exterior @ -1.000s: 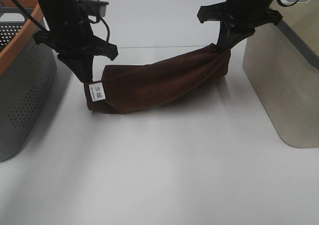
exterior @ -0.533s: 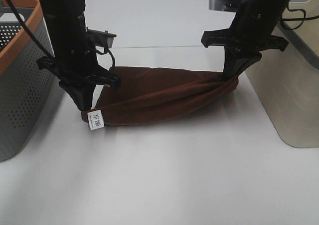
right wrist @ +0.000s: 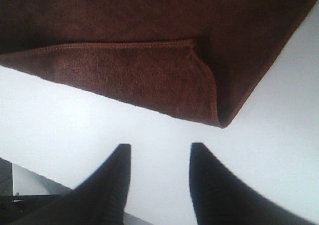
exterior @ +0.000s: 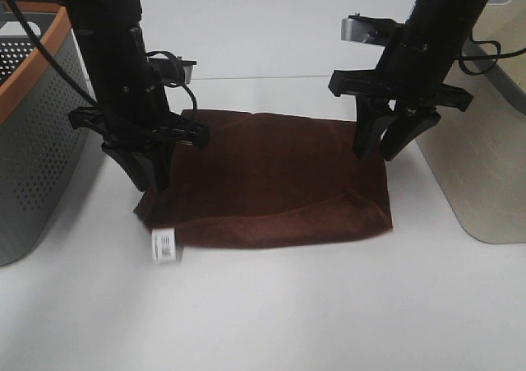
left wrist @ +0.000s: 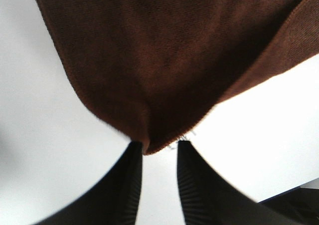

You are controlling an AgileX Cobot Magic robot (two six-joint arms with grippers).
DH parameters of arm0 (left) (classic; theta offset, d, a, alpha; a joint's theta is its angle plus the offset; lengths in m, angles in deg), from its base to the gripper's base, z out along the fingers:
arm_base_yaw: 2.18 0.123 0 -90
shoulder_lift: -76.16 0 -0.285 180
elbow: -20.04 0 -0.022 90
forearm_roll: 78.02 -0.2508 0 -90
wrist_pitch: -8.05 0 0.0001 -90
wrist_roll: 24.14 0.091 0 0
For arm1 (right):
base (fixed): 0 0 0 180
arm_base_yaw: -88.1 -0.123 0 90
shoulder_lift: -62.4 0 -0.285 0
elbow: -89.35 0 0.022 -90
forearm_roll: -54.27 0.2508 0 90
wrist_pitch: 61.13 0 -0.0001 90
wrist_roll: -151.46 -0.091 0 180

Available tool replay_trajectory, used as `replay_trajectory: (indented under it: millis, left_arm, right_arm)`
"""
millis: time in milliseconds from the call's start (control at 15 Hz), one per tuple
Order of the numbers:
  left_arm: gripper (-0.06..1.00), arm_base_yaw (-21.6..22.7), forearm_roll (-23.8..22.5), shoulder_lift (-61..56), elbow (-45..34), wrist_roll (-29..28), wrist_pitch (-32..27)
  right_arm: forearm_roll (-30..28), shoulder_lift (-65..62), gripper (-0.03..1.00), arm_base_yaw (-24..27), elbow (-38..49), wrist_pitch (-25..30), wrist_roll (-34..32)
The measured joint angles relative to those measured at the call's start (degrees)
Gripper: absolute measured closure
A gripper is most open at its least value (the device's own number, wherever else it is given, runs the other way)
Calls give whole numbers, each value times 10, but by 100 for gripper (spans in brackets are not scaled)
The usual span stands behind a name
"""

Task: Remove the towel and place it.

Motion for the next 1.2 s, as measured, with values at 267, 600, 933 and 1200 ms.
replay_trajectory:
  millis: [267, 600, 933, 1200]
  left_arm:
    - [35, 0, 3, -3, -1, 0, 0]
    - [34, 0, 2, -112, -3, -5, 1]
    - [34, 0, -11, -321, -7, -7, -1]
    - [34, 0, -65, -515, -135, -49, -1]
  right_arm:
    - [3, -3, 47, 0, 0, 7, 1]
    - [9, -91, 46, 0, 0, 7, 1]
    - [16, -231, 46, 0, 2, 9, 1]
    - [15, -373, 46, 0, 84, 8, 1]
